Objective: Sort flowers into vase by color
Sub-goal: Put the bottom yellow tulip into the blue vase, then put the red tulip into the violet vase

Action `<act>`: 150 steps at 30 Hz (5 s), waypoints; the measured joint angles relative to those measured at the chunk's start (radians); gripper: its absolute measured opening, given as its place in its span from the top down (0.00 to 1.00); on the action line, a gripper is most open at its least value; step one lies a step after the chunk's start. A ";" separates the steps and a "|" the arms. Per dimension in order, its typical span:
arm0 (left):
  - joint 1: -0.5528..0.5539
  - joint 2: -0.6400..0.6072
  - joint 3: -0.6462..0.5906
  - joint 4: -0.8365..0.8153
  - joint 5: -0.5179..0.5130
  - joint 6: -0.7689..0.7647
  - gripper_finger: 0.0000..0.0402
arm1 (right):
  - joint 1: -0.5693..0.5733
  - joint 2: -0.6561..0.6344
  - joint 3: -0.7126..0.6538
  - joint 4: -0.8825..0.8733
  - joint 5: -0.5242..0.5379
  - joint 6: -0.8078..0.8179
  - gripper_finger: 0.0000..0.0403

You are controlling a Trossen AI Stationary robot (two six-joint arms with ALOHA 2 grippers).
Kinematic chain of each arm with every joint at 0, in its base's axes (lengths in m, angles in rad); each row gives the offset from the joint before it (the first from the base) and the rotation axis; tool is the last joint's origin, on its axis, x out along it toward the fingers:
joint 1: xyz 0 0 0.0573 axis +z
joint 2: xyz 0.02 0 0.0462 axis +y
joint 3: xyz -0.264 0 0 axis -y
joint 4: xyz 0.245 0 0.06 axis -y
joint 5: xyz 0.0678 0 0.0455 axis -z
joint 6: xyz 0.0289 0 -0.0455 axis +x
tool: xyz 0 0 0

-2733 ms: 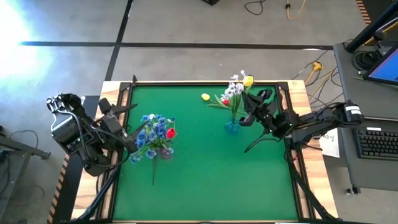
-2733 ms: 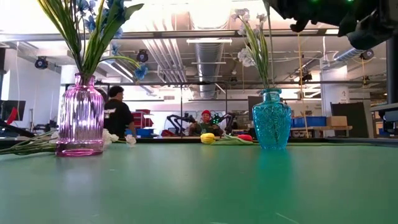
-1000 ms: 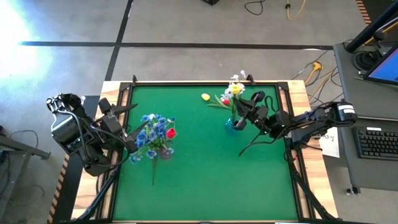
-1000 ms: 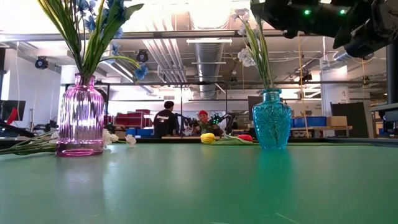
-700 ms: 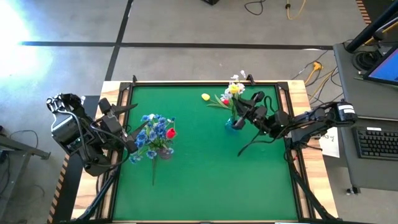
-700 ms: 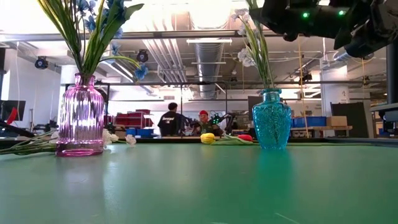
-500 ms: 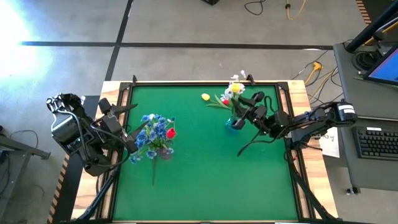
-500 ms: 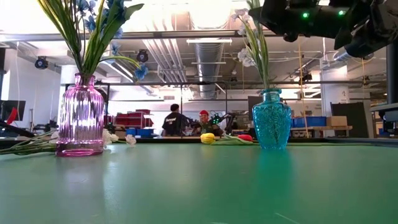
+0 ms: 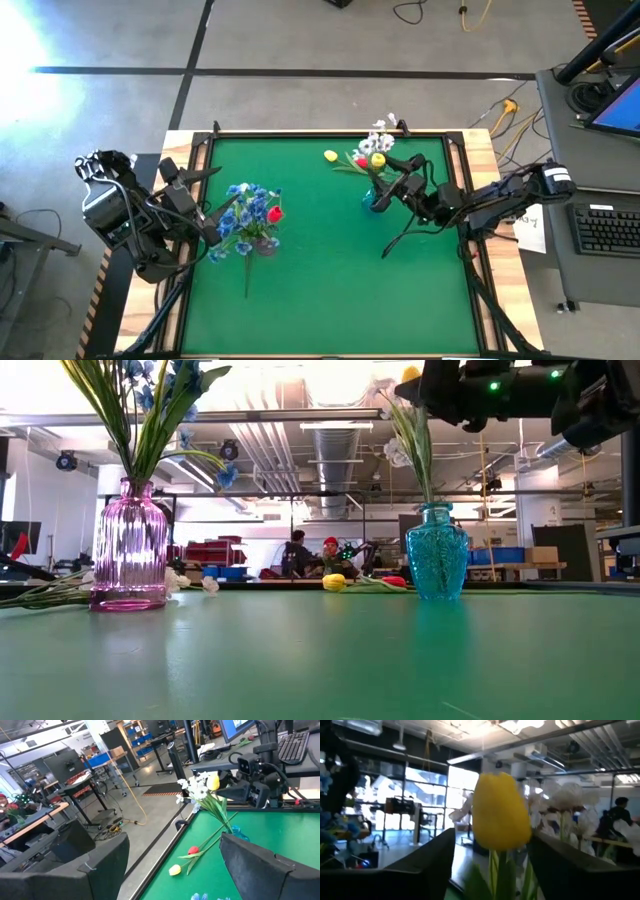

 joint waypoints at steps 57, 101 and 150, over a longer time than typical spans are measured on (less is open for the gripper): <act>0.000 0.000 0.000 0.000 0.016 -0.018 0.26 | 0.479 0.077 0.837 -0.611 0.734 -0.579 0.34; 0.000 0.000 0.000 0.000 0.025 -0.020 0.26 | -1.055 0.239 1.287 -2.635 -0.509 0.557 0.44; 0.000 0.000 0.000 -0.001 0.038 -0.018 0.26 | -1.056 0.186 0.467 -2.135 -0.826 0.246 0.44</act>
